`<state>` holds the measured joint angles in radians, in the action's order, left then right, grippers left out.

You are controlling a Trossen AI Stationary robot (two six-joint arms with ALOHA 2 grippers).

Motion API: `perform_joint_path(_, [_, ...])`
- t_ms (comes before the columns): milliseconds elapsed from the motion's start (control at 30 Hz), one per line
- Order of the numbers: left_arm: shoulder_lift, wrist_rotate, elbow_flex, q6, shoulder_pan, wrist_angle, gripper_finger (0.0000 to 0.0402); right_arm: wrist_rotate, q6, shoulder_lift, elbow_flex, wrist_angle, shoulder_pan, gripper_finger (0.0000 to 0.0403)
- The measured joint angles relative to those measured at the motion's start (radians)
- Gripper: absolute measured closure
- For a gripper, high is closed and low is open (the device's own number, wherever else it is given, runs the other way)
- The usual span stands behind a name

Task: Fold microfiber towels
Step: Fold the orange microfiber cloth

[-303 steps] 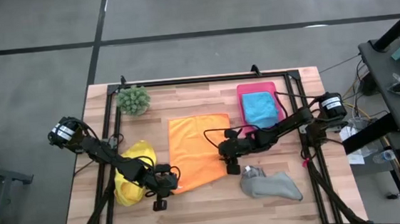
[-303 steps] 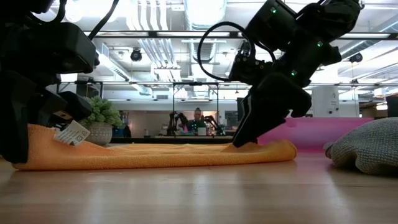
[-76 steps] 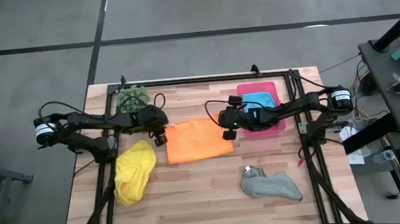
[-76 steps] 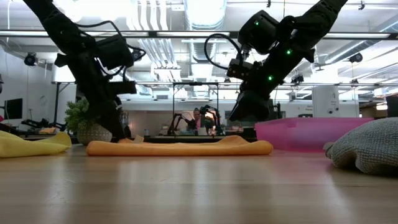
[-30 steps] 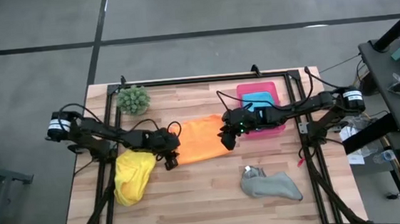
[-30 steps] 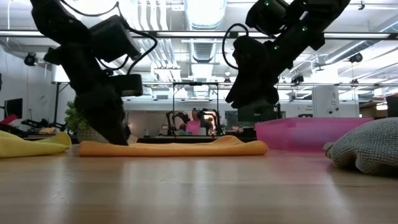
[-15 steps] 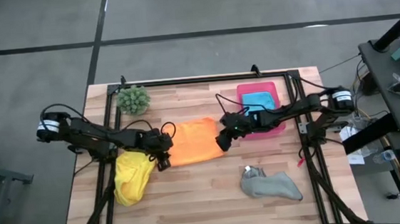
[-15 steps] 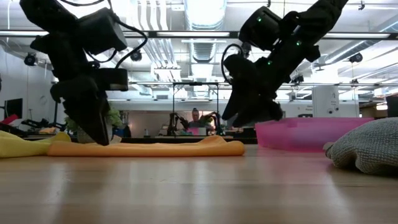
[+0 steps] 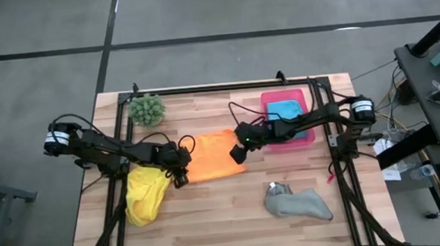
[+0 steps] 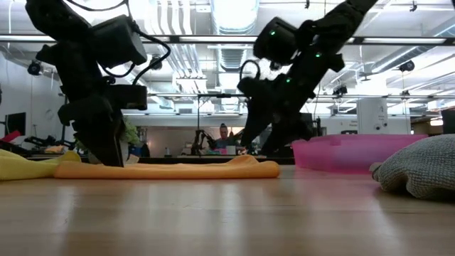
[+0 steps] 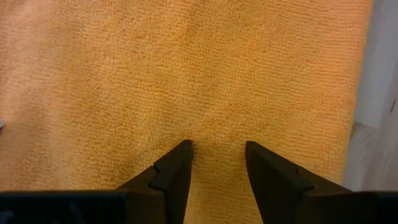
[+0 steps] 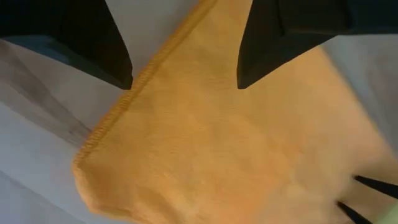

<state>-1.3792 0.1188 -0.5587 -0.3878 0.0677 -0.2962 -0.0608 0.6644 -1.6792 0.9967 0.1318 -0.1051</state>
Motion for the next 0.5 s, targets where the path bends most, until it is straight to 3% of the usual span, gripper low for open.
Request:
perform_joint_path(267, [-0.001,0.002,0.000,0.000,0.000,0.000,0.0263,-0.063,0.020,-0.098,0.132,0.212,0.000,0.0131])
perform_joint_path(500, [-0.002,0.003,0.000,0.001,0.001,0.000,0.0263,-0.031,0.041,-0.164,0.177,0.227,0.002,0.0133])
